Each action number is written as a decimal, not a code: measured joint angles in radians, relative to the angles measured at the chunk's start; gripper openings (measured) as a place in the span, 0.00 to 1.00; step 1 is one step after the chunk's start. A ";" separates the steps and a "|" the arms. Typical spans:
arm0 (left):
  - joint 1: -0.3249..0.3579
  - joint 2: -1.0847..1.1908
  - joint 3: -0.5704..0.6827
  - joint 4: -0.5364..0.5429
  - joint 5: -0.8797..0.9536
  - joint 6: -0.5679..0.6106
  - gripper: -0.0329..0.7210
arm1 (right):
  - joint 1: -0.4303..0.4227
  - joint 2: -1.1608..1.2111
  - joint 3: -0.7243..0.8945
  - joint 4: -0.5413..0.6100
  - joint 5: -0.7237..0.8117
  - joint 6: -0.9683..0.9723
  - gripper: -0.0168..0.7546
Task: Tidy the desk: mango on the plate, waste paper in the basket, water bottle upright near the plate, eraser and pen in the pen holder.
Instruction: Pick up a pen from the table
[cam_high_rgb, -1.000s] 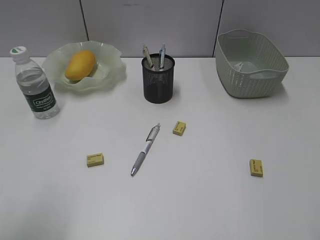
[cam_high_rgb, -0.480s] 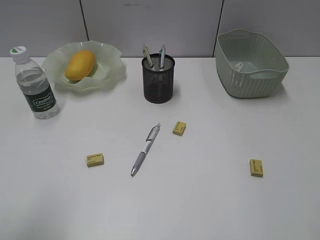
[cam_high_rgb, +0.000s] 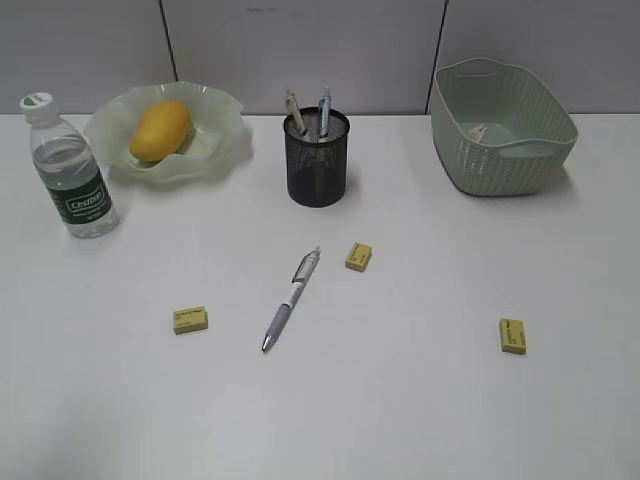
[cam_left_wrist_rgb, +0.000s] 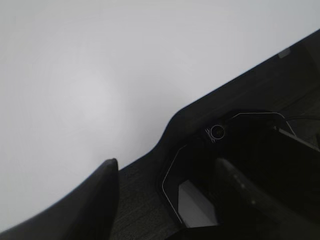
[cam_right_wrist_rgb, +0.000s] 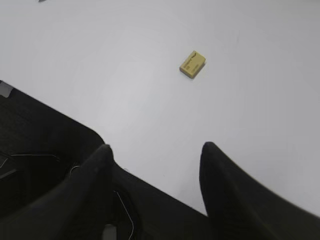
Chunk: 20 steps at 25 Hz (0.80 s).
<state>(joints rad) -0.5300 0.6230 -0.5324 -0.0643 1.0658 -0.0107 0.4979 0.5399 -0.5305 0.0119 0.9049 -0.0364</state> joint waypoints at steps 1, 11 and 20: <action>0.000 0.000 0.003 0.001 0.000 0.000 0.64 | 0.000 0.011 -0.004 0.000 0.000 0.001 0.59; 0.000 0.000 0.003 0.004 0.000 0.000 0.63 | 0.000 0.401 -0.233 0.000 -0.054 0.036 0.59; 0.000 0.000 0.003 0.005 0.000 0.000 0.62 | 0.002 0.908 -0.598 0.045 -0.015 0.115 0.59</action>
<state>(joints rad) -0.5300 0.6230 -0.5298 -0.0596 1.0658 -0.0107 0.5004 1.4482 -1.1287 0.0574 0.8897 0.0783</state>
